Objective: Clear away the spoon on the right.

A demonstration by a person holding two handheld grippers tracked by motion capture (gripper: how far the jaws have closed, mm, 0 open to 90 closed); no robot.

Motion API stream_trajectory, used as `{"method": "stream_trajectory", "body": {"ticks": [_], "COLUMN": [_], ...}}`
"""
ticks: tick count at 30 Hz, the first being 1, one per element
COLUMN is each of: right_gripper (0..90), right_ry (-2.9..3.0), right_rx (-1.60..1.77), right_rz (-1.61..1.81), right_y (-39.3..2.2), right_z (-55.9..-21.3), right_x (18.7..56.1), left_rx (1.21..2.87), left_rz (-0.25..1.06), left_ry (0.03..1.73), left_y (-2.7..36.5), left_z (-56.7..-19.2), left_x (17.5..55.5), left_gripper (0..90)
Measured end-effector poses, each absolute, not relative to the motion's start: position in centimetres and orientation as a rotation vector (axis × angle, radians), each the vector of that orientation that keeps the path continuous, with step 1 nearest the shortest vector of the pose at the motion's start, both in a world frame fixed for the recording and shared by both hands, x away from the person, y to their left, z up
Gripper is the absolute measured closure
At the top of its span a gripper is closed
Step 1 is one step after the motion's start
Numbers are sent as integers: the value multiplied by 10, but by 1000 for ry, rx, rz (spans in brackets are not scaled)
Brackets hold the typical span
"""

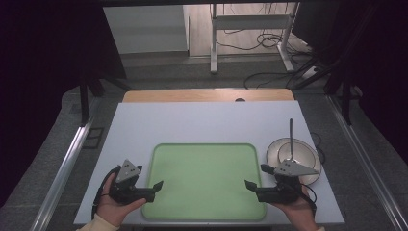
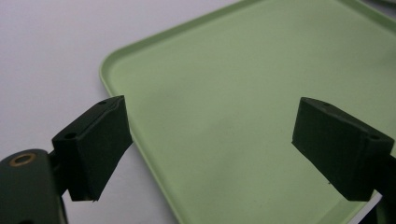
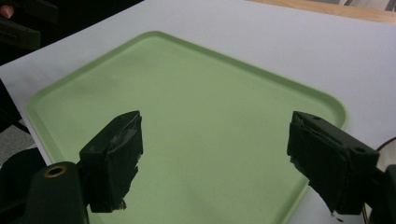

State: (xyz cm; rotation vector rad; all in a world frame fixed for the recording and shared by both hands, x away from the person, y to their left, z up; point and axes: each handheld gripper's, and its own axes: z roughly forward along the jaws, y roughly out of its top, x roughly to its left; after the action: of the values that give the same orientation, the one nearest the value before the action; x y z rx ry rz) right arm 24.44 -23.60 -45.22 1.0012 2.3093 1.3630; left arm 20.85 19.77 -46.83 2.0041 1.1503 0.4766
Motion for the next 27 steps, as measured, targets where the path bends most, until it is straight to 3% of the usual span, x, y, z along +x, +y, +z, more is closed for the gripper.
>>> {"method": "stream_trajectory", "body": {"ticks": [18, 27], "right_gripper": [180, 169], "right_ry": [2342, 2371], "right_rx": [991, 982], "right_rz": [1350, 1311], "right_y": [-237, -231], "right_z": [-458, -456], "right_x": [255, 242], "left_rx": [1991, 1996], "left_rz": [526, 533], "left_ry": [1148, 1131], "left_y": [201, 200], "left_z": [-466, -465], "left_x": [208, 209], "left_gripper": [116, 117]}}
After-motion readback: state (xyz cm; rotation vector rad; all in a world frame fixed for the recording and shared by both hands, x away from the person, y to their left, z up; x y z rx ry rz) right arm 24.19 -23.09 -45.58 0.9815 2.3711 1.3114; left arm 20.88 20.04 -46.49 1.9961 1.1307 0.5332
